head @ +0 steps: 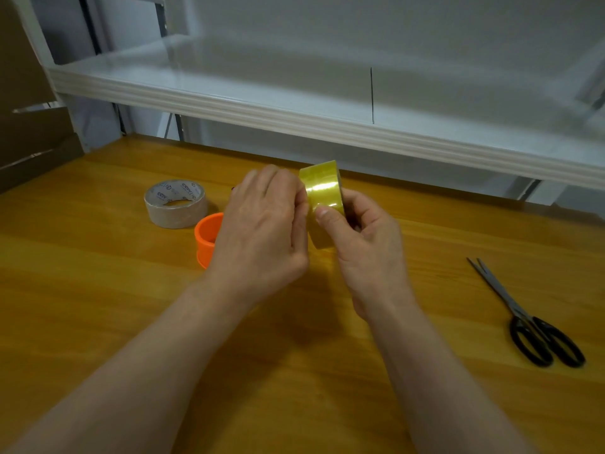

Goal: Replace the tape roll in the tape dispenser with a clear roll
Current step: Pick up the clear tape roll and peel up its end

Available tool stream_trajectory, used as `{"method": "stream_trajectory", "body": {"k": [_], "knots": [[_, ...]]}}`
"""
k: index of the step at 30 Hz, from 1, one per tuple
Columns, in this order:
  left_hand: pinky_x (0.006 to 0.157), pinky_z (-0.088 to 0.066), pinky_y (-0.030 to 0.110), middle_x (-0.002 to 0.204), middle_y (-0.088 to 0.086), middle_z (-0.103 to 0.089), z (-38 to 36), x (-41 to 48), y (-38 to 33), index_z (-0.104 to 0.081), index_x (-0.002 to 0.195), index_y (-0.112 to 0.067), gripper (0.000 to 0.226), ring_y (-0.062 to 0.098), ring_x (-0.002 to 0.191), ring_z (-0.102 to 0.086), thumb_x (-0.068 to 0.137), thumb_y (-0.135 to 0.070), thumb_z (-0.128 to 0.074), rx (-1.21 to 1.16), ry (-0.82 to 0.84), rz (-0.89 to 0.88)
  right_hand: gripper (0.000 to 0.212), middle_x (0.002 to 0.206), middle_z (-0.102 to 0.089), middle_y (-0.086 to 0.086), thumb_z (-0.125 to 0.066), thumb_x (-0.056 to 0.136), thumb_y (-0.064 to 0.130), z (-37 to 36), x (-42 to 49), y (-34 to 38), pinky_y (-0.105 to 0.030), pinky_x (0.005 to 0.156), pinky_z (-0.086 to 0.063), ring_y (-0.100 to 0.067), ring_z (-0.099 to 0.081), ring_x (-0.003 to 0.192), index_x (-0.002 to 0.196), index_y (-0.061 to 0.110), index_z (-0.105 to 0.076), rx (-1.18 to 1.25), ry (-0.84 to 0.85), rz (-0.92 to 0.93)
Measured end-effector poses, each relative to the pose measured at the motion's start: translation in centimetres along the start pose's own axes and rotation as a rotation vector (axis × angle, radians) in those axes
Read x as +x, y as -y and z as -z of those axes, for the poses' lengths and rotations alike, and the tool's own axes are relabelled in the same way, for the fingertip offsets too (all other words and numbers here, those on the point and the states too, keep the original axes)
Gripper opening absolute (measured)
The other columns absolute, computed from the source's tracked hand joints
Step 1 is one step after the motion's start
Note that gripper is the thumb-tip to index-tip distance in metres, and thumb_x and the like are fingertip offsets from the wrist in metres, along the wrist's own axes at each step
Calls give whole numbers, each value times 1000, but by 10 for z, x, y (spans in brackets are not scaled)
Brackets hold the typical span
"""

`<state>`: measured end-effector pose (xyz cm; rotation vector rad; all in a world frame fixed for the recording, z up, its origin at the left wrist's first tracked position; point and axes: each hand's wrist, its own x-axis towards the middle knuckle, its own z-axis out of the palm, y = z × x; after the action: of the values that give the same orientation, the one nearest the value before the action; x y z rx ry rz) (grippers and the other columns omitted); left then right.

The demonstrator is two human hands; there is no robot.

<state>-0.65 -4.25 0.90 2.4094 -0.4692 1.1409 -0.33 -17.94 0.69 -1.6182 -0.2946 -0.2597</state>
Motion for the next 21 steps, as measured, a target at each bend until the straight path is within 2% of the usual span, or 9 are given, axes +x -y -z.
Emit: {"method": "stream_trajectory", "body": {"k": [3, 6, 13, 15, 18, 21], "knots": [[70, -40, 43, 95, 12, -49, -1, 0, -2, -51, 90, -5, 6, 26, 86, -44, 85, -5, -54, 0, 15, 26, 16, 95, -77, 3, -67, 96, 18, -1, 0, -1, -29, 78, -60, -7, -70, 86, 102, 31, -73, -7, -12, -6], [72, -45, 46, 104, 17, -49, -2, -1, -5, -50, 92, -6, 13, 29, 89, -49, 82, 1, -53, -45, 39, 47, 14, 97, -76, 1, -66, 97, 19, -1, -1, -2, -33, 79, -61, -14, -71, 90, 103, 30, -73, -15, -3, -9], [70, -47, 53, 92, 9, -53, 0, -1, -11, -35, 91, -20, 32, 29, 82, -53, 80, 4, -53, -112, 45, 74, 12, 93, -76, 1, -67, 97, 20, -3, 0, -6, -37, 77, -60, -15, -71, 86, 99, 29, -74, -38, -24, -28], [69, -48, 49, 91, 5, -54, 0, -2, -11, -37, 91, -20, 29, 25, 81, -54, 86, 2, -55, -134, 48, 113, 11, 92, -76, 2, -67, 96, 20, -2, 0, -7, -37, 77, -60, -15, -71, 85, 99, 28, -74, -43, -31, -32], [63, -48, 33, 95, 0, -60, 1, -3, -9, -46, 96, -16, 13, 14, 78, -57, 95, -6, -54, -260, 64, 254, 11, 90, -76, 4, -68, 96, 21, -2, 1, -8, -30, 72, -58, -9, -69, 81, 103, 28, -75, -46, -40, -36], [58, -48, 19, 95, -11, -63, 1, -2, -8, -49, 98, -19, 13, 3, 72, -59, 97, -8, -55, -416, 52, 407, 11, 93, -76, 3, -68, 96, 23, -1, 2, -11, -35, 75, -61, -12, -71, 86, 102, 30, -74, -53, -57, -40]]}}
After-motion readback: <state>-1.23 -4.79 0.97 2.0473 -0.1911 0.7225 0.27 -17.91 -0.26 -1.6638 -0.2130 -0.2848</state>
